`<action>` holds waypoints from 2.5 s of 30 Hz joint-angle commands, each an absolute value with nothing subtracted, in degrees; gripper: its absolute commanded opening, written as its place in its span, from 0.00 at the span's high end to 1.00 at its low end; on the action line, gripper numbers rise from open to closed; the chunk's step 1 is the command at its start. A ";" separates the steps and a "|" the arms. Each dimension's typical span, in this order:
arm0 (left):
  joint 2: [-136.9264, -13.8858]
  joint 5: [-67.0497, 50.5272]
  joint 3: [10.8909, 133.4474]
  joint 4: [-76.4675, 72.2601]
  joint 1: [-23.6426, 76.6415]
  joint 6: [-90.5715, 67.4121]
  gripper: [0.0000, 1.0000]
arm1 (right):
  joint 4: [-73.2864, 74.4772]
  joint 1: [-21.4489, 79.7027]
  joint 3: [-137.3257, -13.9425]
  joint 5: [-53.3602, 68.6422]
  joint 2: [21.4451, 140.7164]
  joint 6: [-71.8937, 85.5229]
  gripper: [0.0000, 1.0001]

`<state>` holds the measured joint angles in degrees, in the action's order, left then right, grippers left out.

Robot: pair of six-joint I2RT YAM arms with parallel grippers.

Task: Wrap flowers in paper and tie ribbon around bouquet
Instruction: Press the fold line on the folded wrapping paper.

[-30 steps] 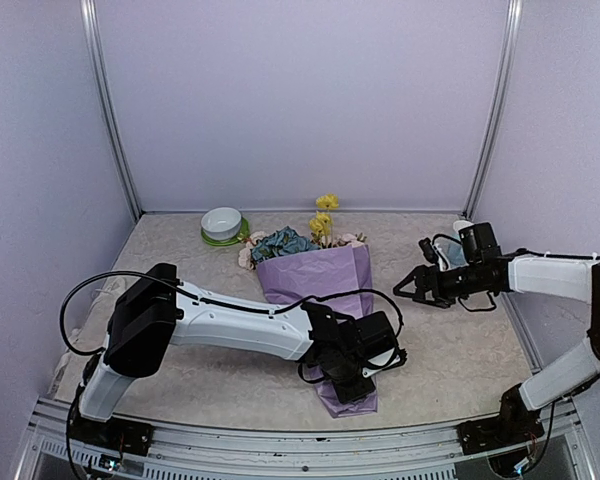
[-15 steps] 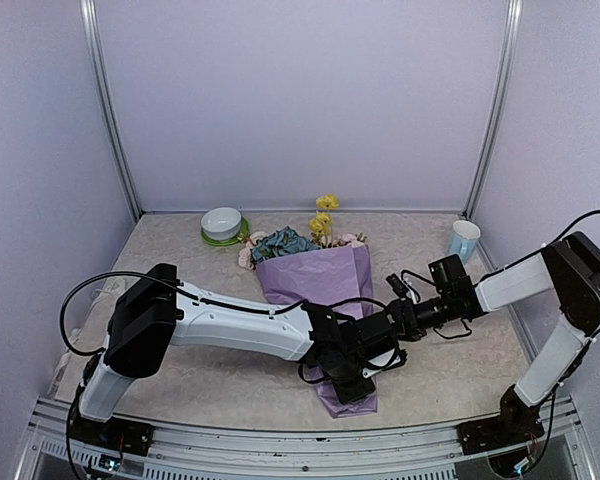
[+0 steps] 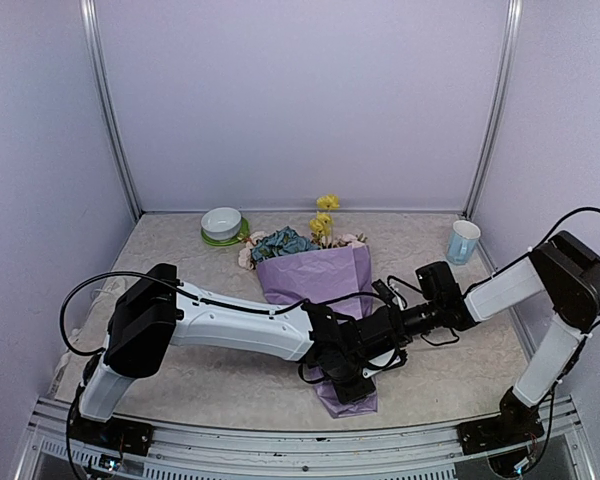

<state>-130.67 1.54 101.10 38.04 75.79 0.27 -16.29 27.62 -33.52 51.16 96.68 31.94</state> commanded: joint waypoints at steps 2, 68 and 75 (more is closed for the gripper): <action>-131.36 1.69 101.61 38.86 76.04 0.78 0.60 | -22.35 30.58 -31.53 49.47 99.74 37.98 0.14; -106.03 -12.57 70.26 19.30 62.11 -9.87 0.75 | -17.65 30.94 -31.06 43.73 96.16 36.61 1.00; -108.18 -11.13 67.53 18.18 57.13 -12.87 0.76 | -16.57 30.94 -31.24 43.07 96.27 35.96 1.00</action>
